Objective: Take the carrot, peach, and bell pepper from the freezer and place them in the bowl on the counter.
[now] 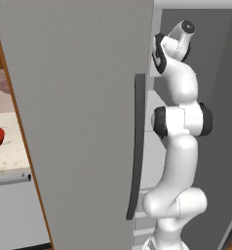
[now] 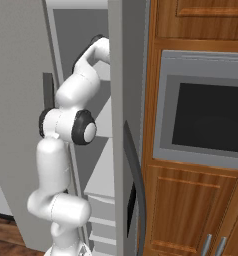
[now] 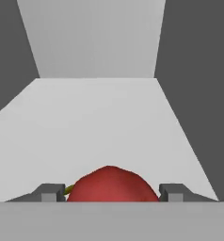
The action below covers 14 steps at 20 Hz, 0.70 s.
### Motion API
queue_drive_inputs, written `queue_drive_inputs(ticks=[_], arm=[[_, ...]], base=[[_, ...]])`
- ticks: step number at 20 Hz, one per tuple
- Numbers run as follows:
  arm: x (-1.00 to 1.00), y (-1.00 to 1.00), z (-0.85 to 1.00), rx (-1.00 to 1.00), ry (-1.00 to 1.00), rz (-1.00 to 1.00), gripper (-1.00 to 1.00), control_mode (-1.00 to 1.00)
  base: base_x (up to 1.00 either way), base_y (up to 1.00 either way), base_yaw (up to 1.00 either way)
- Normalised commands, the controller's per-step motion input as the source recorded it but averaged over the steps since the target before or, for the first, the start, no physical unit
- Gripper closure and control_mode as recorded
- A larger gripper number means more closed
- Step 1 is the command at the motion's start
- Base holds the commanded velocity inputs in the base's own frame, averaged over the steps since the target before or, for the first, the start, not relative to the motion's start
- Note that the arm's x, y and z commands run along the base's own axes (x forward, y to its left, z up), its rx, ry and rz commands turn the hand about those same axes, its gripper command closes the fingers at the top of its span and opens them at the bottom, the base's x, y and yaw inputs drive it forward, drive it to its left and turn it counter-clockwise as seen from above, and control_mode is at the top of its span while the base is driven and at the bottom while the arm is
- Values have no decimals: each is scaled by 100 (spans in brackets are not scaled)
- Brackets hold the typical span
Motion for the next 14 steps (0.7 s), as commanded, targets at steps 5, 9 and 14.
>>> queue_drive_inputs(ticks=[5,9,14], arm=[[-32,1,0,0,-30,-12,100,-100],[-25,12,0,0,-32,-13,100,-100],[-28,25,0,0,-23,-12,100,-100]], base=[[0,0,0],[0,0,0],[0,0,0]])
